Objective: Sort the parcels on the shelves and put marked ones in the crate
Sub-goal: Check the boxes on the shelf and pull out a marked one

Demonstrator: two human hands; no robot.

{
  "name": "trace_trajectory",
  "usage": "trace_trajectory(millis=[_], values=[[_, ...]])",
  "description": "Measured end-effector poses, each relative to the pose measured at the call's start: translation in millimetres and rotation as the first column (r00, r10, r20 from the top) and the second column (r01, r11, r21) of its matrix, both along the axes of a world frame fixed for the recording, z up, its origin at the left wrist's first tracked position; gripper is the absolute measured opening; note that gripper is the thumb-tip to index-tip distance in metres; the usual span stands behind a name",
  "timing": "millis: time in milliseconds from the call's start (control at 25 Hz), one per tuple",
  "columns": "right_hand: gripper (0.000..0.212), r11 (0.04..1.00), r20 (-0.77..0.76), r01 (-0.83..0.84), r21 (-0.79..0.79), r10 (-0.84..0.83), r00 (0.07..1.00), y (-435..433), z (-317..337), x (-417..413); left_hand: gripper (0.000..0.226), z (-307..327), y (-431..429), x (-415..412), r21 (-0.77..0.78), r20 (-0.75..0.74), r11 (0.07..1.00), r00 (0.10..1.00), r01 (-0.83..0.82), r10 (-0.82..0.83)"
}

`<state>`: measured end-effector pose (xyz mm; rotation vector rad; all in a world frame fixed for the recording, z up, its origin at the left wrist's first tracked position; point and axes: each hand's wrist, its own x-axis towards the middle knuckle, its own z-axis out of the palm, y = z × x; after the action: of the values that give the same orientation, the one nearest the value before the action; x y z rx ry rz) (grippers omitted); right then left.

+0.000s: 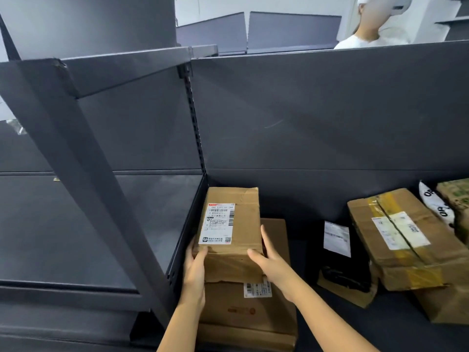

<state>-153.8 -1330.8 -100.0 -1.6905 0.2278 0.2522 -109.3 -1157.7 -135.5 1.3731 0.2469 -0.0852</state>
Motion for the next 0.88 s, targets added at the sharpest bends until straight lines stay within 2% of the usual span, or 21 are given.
trace_trajectory(millis=[200, 320, 480, 600, 680, 720, 800, 880], values=[[0.073, 1.0, -0.052, 0.001, 0.026, 0.0, 0.999, 6, -8, 9, 0.044, -15, -2, 17, 0.059, -0.036, 0.997, 0.998, -0.043, 0.045], [0.075, 0.999, -0.085, 0.006, 0.044, -0.002, 0.996, 8, -19, 11, 0.051, -28, -2, 19, 0.073, -0.125, 0.996, 0.99, -0.05, 0.059], [0.075, 1.0, -0.058, 0.005, 0.008, -0.005, 0.998, 10, -26, 17, 0.079, -38, -1, 22, 0.104, -0.252, 0.994, 0.966, -0.037, 0.062], [0.081, 0.998, -0.072, -0.029, -0.056, 0.025, 0.997, 10, -32, 24, 0.11, -41, 2, 29, 0.084, -0.287, 0.996, 0.957, -0.015, 0.039], [0.088, 0.999, -0.109, -0.021, -0.025, 0.018, 0.994, 8, -35, 20, 0.122, -47, 4, 30, 0.058, -0.286, 0.998, 0.958, 0.012, 0.005], [0.089, 0.999, -0.124, 0.028, 0.019, -0.025, 0.992, 3, -37, 16, 0.125, -50, 5, 28, 0.063, -0.288, 0.998, 0.958, 0.024, -0.005], [0.076, 0.977, -0.151, 0.208, 0.055, -0.198, 0.969, -8, -51, 5, 0.126, -54, 8, 19, 0.075, -0.291, 0.997, 0.957, 0.033, -0.01], [0.064, 0.931, -0.164, 0.333, -0.149, -0.356, 0.92, -21, -71, -10, 0.126, -58, 11, 13, 0.079, -0.296, 0.996, 0.955, 0.039, -0.014]])
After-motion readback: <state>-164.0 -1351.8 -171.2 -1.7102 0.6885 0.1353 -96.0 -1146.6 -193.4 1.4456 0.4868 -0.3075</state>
